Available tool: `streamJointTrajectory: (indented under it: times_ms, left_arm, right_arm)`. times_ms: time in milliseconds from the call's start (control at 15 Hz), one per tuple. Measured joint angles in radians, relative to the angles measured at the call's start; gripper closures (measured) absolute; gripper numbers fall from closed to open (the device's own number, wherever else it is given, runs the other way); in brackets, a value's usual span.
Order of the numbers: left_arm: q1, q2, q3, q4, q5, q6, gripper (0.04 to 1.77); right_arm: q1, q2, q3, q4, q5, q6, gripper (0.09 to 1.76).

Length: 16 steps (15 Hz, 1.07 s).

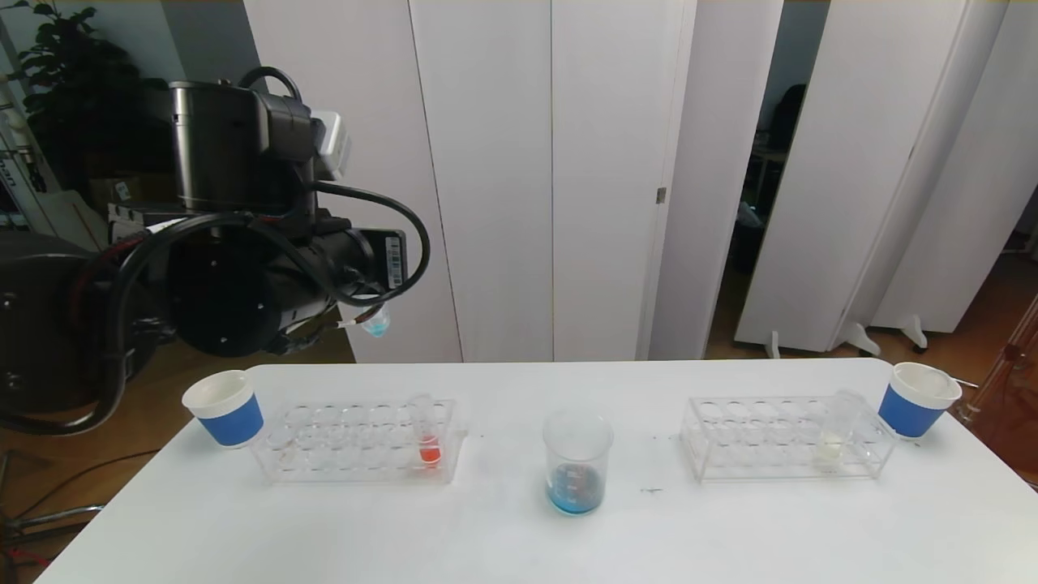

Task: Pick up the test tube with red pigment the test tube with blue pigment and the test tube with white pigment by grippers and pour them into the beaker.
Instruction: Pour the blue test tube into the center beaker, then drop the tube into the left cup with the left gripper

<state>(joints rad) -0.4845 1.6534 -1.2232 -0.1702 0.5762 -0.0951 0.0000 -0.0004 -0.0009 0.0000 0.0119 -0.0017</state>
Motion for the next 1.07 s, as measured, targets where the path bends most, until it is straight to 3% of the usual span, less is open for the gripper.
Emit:
streamJointTrajectory:
  times_ms: [267,600,733,1067]
  left_arm:
    - [0.093,-0.033,0.037,0.0,0.071,0.001,1.23]
    - [0.269,-0.04,0.087,-0.051,0.131,0.01,1.23]
    - [0.334,-0.029,0.095,-0.13,0.139,0.011,1.23]
    - [0.429,0.043,0.137,-0.338,0.141,0.011,1.23]
  right_arm:
    - [0.0,0.0,0.0,0.0,0.0,0.0,0.1]
    - [0.0,0.0,0.0,0.0,0.0,0.0,0.1]
    - [0.0,0.0,0.0,0.0,0.0,0.0,0.1]
    - [0.0,0.0,0.0,0.0,0.0,0.0,0.1]
